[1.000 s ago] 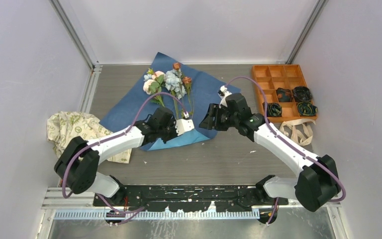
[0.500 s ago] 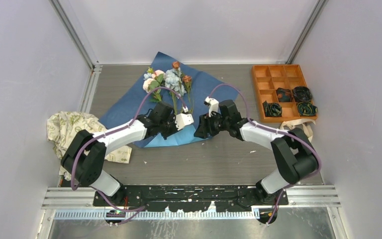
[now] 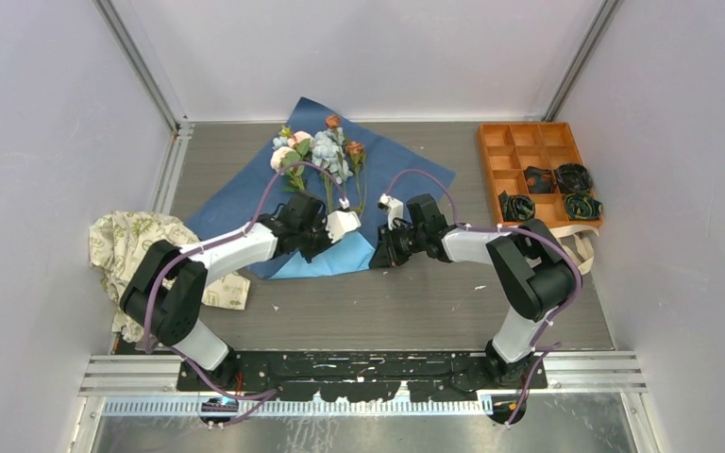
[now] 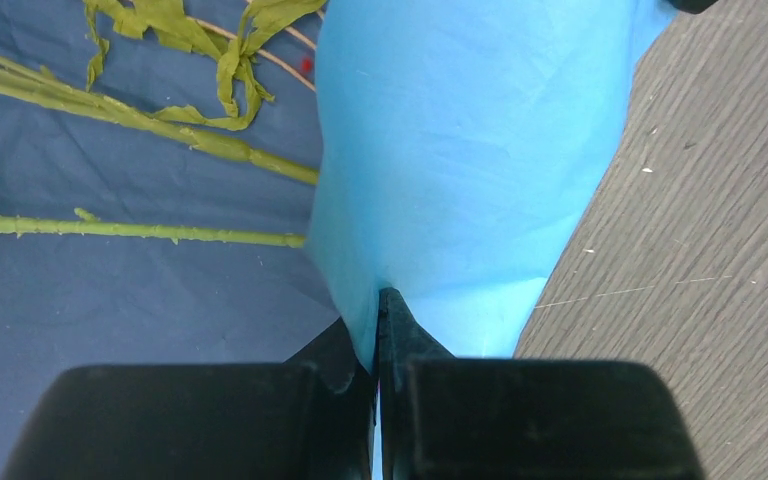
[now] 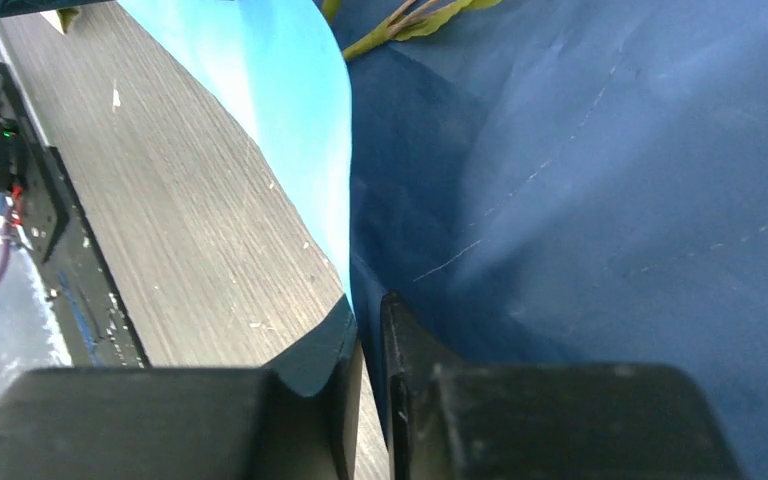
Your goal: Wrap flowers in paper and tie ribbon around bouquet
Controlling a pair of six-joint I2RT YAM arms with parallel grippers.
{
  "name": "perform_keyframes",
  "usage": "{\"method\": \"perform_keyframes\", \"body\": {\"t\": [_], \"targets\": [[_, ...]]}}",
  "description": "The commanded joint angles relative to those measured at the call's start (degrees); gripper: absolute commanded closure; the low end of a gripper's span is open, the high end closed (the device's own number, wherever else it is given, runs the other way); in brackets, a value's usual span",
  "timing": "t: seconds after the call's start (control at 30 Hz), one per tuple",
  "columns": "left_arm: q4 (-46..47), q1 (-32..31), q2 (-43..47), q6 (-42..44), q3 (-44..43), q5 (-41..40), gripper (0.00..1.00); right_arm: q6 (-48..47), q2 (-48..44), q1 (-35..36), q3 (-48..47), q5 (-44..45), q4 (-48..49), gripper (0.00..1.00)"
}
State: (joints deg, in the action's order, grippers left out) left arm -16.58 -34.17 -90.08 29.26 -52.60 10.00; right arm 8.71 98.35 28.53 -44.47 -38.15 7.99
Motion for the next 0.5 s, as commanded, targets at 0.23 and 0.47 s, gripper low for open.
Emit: {"method": "perform_keyframes", "body": {"t": [0.23,0.47], "targets": [[-14.32,4.89,4.03,1.95,-4.86,7.65,0.33,10.72,1.02,0.16,-2.65,-1.39,-4.73,0.97],[-19.98,6.37,3.68,7.8,0.1,7.54,0.28,14.56,0.75,0.2,-1.97,-0.33,-6.54,0.98]]}}
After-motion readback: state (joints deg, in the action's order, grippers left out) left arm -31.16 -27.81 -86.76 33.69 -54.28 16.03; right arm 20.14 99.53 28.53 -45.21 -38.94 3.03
